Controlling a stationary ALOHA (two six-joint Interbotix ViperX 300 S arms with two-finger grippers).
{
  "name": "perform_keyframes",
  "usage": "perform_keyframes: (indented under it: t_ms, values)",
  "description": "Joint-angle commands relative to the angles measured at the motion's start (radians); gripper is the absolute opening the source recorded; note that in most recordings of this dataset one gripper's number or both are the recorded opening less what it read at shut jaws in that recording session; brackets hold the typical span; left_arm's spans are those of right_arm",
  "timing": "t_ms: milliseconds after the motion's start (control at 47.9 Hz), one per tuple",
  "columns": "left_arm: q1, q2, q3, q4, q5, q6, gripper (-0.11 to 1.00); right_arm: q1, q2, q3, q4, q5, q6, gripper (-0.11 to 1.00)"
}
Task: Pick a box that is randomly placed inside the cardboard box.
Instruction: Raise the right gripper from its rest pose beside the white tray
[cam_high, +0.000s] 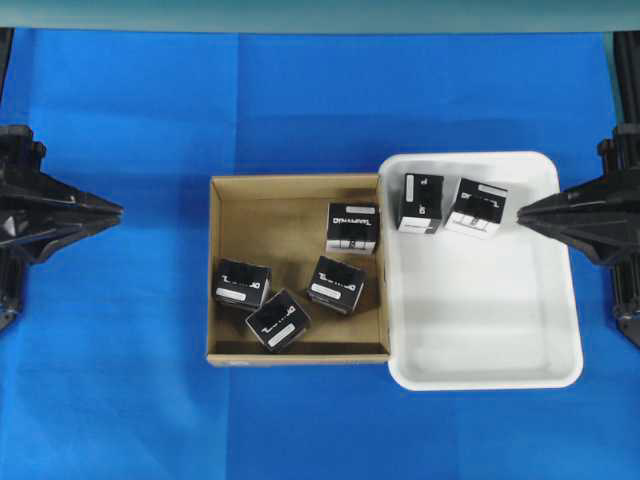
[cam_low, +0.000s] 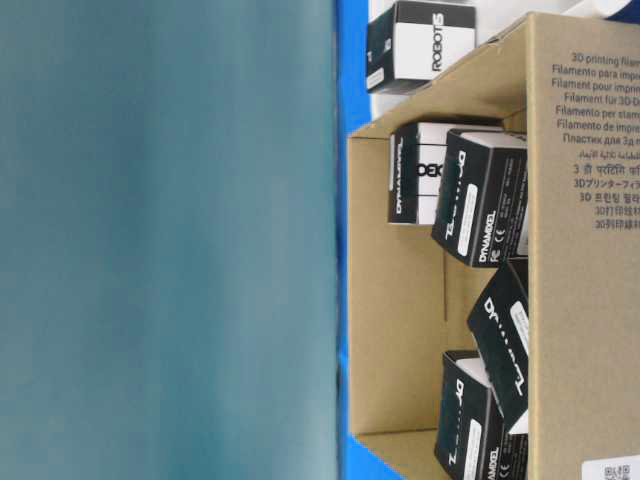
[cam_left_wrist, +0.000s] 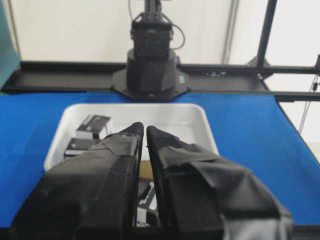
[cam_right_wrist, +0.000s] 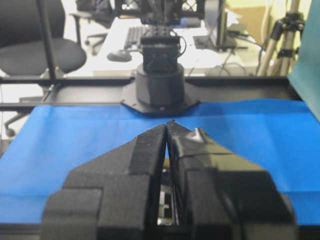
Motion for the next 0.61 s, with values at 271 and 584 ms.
perform_keyframes:
  t_ms: [271,584]
  values:
    - [0.006,0.091,-0.080,0.011,0.089,-0.029,-0.07,-0.009,0.005,-0.117,0.081,0.341,0.071,0.01]
    - [0.000,0.055,-0.123,0.011,0.284,-0.081,-0.07,-0.009,0.100,-0.336,0.071,0.822,0.057,0.01]
